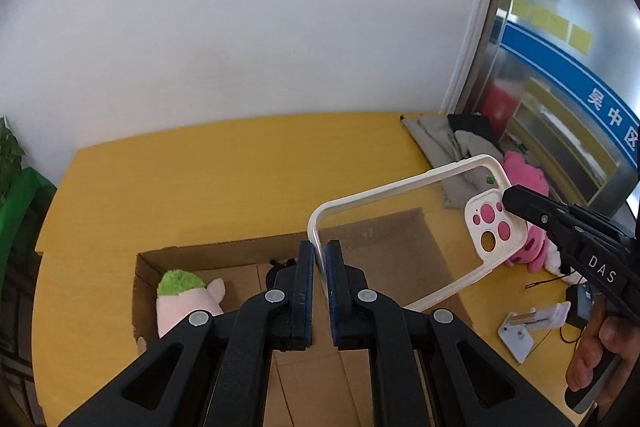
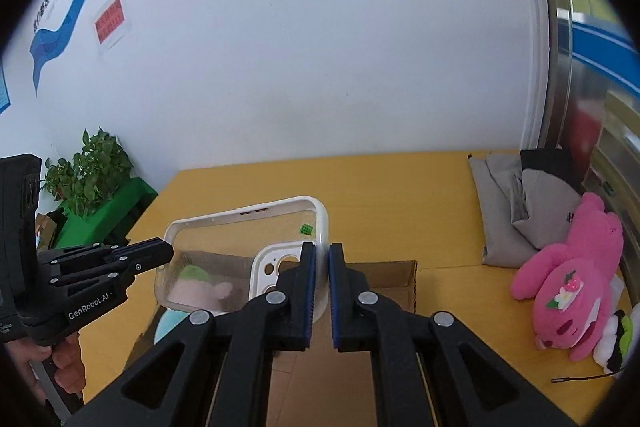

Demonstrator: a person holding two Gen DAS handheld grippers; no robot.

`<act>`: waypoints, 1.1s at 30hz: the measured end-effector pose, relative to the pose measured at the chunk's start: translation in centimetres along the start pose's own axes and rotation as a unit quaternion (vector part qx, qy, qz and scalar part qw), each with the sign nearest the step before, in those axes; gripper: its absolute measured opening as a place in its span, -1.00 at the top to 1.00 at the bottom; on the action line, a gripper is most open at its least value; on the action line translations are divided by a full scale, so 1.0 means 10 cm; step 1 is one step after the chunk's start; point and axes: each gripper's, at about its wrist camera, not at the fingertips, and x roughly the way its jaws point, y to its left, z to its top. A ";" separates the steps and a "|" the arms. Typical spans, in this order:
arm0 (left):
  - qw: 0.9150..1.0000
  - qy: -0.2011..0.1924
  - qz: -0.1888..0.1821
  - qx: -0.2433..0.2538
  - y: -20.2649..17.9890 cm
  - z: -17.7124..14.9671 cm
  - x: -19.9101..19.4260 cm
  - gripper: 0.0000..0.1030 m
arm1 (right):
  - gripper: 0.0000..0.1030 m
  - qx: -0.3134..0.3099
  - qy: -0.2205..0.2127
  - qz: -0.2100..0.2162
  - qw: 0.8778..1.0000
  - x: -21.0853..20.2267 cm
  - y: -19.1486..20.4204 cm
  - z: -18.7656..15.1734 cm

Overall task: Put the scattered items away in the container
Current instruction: 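Lift the phone case with the right gripper and carry it over the box, then lower the phone case into the box and open the right gripper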

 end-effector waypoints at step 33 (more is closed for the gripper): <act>0.985 0.171 0.022 -0.018 -0.06 -0.89 2.19 0.90 | 0.34 -0.010 0.211 -0.133 0.969 2.12 -0.38 -1.09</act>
